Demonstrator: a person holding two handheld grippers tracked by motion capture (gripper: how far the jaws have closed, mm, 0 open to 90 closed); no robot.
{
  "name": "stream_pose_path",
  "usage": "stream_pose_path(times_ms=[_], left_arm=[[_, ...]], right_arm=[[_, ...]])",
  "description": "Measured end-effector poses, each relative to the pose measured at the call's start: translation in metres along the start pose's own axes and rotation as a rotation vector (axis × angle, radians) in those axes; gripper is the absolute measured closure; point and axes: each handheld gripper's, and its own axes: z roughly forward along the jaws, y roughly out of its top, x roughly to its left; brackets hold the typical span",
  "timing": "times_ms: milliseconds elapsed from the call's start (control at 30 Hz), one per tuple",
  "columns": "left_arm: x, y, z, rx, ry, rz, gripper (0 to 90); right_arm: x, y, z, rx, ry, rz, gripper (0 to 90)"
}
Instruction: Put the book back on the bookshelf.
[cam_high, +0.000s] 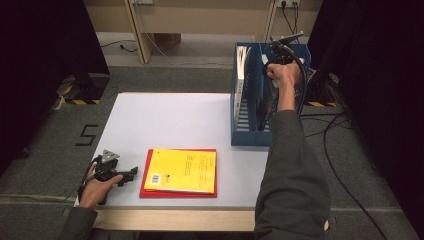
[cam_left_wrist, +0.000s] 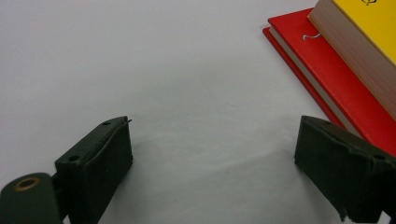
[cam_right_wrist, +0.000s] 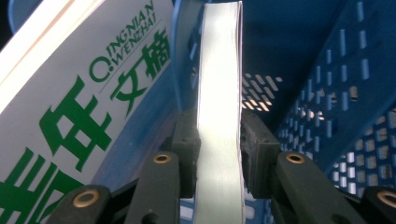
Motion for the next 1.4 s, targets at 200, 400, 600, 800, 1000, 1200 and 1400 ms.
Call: stream_pose_path(times_ms=[200, 400, 600, 800, 1000, 1200, 1400], left_arm=[[0.0, 0.0, 0.0, -0.003, 0.001, -0.002, 10.0], [0.0, 0.0, 0.0, -0.003, 0.003, -0.002, 10.0], [0.0, 0.0, 0.0, -0.002, 0.003, -0.002, 10.0], [0.0, 0.0, 0.0, -0.003, 0.003, -0.002, 10.0], [-0.001, 0.0, 0.0, -0.001, 0.004, -0.002, 10.0], [0.0, 0.0, 0.0, 0.0, 0.004, 0.0, 10.0], [0.0, 0.0, 0.0, 0.001, 0.003, 0.0, 9.9]], right_arm=[[0.001, -0.001, -0.007, 0.001, 0.016, -0.023, 63.7], [-0.001, -0.011, -0.014, -0.011, 0.036, -0.04, 57.0], [-0.005, -0.027, -0.023, -0.021, 0.066, -0.061, 52.8], [-0.006, -0.046, -0.037, -0.051, 0.112, -0.109, 51.6], [-0.005, -0.064, -0.047, -0.042, 0.135, -0.166, 53.0], [-0.003, -0.071, -0.038, -0.035, 0.116, -0.178, 63.6], [0.004, -0.07, -0.029, -0.045, 0.123, -0.198, 64.9]])
